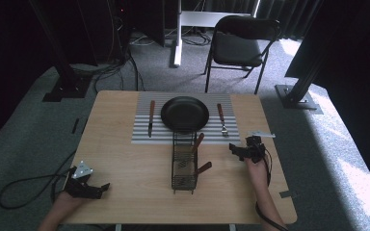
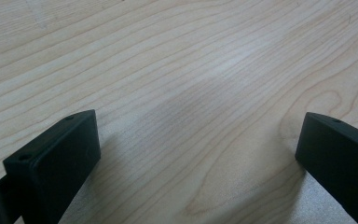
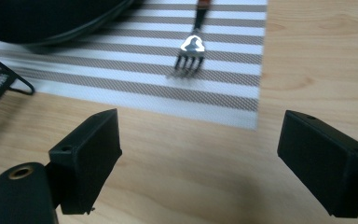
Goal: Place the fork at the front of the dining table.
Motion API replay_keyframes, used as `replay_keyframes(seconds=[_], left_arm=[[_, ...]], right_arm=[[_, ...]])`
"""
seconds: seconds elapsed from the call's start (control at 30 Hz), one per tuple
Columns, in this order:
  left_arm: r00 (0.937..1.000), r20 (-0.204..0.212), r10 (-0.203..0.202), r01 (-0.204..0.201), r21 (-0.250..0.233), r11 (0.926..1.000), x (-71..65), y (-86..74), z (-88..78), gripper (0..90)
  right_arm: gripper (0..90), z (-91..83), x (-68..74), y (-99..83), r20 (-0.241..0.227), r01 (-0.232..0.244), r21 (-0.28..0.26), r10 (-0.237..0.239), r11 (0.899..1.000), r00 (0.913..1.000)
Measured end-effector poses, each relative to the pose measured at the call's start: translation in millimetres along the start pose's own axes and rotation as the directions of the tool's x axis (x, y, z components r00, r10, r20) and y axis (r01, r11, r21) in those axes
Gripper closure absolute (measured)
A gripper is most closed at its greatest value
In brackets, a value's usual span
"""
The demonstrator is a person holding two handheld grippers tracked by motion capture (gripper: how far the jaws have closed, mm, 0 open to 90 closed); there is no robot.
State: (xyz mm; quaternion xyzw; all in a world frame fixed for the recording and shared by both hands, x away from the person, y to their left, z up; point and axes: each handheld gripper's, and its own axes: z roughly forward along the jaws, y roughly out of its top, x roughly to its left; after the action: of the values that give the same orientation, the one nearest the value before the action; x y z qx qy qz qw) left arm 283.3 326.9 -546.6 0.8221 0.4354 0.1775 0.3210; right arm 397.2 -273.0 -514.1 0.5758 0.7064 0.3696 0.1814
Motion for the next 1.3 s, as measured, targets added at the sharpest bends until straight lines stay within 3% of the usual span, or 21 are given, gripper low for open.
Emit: replay_keyframes(seconds=[0.17,0.27,0.53,1.0,1.3], left_arm=[[1.0000,0.000,0.000,0.000,-0.001,1.0000,0.0,0.0,0.0,0.0],[1.0000,0.000,0.000,0.000,-0.001,1.0000,0.0,0.0,0.0,0.0],[1.0000,0.000,0.000,0.000,-0.001,1.0000,0.0,0.0,0.0,0.0],[1.0000,0.000,0.000,0.000,0.000,1.0000,0.0,0.0,0.0,0.0],[1.0000,0.000,0.000,0.000,0.000,1.0000,0.0,0.0,0.0,0.0]], right_arm=[[12.3,-10.4,-5.3,-11.6,0.008,-0.017,-0.027,0.017,0.999,0.9998],[12.2,-17.0,-8.9,-19.9,0.036,-0.001,-0.039,0.003,0.999,0.9993],[12.1,-35.1,-15.1,-38.3,0.113,-0.011,-0.065,0.018,0.998,0.9934],[12.1,-59.9,-22.5,-76.8,0.156,-0.027,-0.056,0.036,0.998,0.9871],[12.1,-66.8,-23.0,-92.7,0.198,-0.027,-0.028,0.032,0.999,0.9797]])
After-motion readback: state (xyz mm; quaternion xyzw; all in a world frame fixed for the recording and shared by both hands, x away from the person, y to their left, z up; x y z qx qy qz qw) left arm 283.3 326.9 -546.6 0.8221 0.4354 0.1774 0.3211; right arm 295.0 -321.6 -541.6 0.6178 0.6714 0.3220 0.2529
